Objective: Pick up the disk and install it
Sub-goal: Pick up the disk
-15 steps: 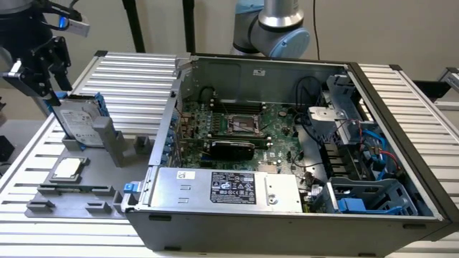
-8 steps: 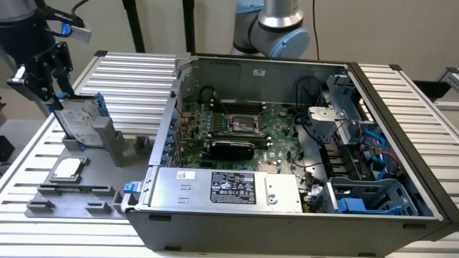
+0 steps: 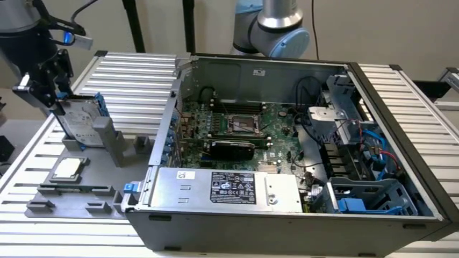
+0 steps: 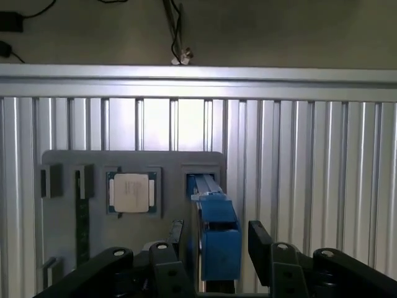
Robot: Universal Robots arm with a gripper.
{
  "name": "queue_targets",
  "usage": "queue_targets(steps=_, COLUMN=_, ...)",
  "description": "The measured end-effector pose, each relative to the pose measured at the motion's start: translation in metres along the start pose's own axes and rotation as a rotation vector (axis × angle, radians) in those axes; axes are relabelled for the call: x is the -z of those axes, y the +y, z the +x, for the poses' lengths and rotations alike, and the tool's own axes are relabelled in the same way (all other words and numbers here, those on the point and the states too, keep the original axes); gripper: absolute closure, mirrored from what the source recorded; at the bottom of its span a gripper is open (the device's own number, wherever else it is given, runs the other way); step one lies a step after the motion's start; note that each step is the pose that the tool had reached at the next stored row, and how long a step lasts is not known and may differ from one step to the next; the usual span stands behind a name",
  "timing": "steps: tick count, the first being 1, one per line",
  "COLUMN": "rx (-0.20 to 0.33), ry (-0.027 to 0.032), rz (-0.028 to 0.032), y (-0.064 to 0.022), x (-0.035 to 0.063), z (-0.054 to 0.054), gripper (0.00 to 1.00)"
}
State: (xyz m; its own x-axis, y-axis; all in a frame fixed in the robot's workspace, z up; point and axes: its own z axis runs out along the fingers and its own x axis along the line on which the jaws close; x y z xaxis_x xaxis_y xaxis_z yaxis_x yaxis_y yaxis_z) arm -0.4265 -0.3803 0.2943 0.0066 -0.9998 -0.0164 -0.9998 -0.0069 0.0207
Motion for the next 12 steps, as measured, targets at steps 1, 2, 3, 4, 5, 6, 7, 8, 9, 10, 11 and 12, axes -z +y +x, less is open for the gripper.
queue_targets(steps=1, rx=0.003, ry=0.0000, rz=0.0002, y=-0.0001, x=-0.0018, z=0.000, gripper=0.00)
queue_targets(steps=2, rx=0.005, ry=0.0001, rz=0.0004, y=0.0000, x=-0.0036, z=0.000, gripper=0.00)
queue_targets(steps=3, rx=0.007, ry=0.0002, rz=0.0005, y=0.0000, x=-0.0054, z=0.000, gripper=0.00)
queue_targets(steps=4, rx=0.009, ry=0.0002, rz=0.0008, y=-0.0001, x=-0.0073, z=0.000, gripper=0.00)
queue_targets(steps=5, rx=0.009, ry=0.0002, rz=0.0010, y=-0.0001, x=-0.0091, z=0.000, gripper=0.00)
queue_targets(steps=6, rx=0.009, ry=0.0002, rz=0.0012, y=-0.0001, x=-0.0107, z=0.000, gripper=0.00)
queue_targets(steps=7, rx=0.009, ry=0.0002, rz=0.0013, y=-0.0001, x=-0.0118, z=0.000, gripper=0.00)
queue_targets(steps=8, rx=0.009, ry=0.0002, rz=0.0013, y=-0.0001, x=-0.0123, z=0.000, gripper=0.00)
queue_targets(steps=9, rx=0.009, ry=0.0004, rz=0.0010, y=-0.0001, x=-0.0123, z=0.000, gripper=1.00)
queue_targets(steps=10, rx=0.009, ry=0.0004, rz=0.0009, y=-0.0001, x=-0.0123, z=0.000, gripper=1.00)
queue_targets(steps=11, rx=0.009, ry=0.0004, rz=0.0011, y=-0.0001, x=-0.0124, z=0.000, gripper=1.00)
queue_targets(steps=12, rx=0.009, ry=0.0003, rz=0.0013, y=-0.0001, x=-0.0125, z=0.000, gripper=1.00)
